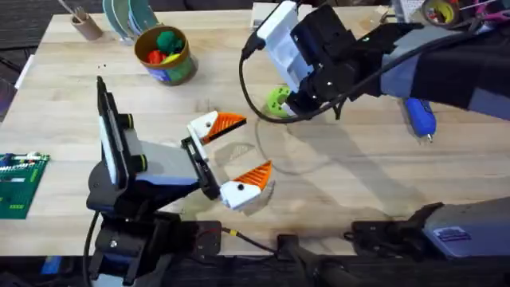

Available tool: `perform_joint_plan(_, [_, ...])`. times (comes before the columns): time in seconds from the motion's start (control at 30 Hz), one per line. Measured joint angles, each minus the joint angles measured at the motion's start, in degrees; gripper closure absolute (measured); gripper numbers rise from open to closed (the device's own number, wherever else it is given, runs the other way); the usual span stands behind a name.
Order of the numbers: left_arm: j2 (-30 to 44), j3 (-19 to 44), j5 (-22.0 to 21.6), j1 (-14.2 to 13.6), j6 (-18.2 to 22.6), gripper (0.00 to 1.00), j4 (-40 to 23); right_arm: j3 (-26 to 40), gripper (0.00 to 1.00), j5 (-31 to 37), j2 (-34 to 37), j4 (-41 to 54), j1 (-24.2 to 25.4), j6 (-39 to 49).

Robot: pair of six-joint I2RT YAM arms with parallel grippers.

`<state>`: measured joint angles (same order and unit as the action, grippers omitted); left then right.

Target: Pick up the gripper from the table and insert it into the empty holder that is missing its gripper. Then pick up a screw, insert it into the mounting hole, and use the screwdriver to tighten it. Finally, clean up the table by picking up the vegetable and placing it into the bucket.

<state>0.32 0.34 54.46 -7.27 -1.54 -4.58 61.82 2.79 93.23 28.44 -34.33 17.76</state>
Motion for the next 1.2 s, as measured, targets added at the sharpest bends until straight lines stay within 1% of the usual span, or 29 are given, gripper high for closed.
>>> perform_joint_plan(0.3, [-0.01,0.0,0.0,0.0,0.0,0.008,0.02,0.32,0.993,0.0,0.06,1.77,0.0,2.23])
perform_joint_plan(0.43, [0.0,0.0,0.0,0.0,0.0,0.009,0.0,2.31,0.993,0.0,0.06,3.58,0.0,2.25])
perform_joint_plan(0.53, [0.0,0.0,0.0,0.0,0.0,0.008,0.0,6.06,0.993,0.0,0.0,7.86,0.0,2.25])
perform_joint_plan(0.63, [0.0,0.0,0.0,0.0,0.0,0.008,0.02,11.69,0.993,0.0,0.0,13.37,-0.04,2.19])
perform_joint_plan(0.8, [0.0,0.0,0.0,0.0,0.0,0.008,0.0,20.12,0.993,0.04,-0.36,19.22,-1.25,2.01])
perform_joint_plan(0.93, [-0.01,0.0,0.0,0.0,0.0,0.009,0.0,25.4,0.993,0.02,-0.71,22.75,-4.24,2.0])
perform_joint_plan(1.1, [0.0,0.0,0.0,0.0,0.0,0.008,0.0,31.44,0.993,0.02,-0.59,26.54,-9.69,1.73])
perform_joint_plan(1.2, [0.0,0.0,0.02,0.0,0.0,0.008,0.02,34.53,0.993,0.0,-0.13,26.82,-13.1,1.53])
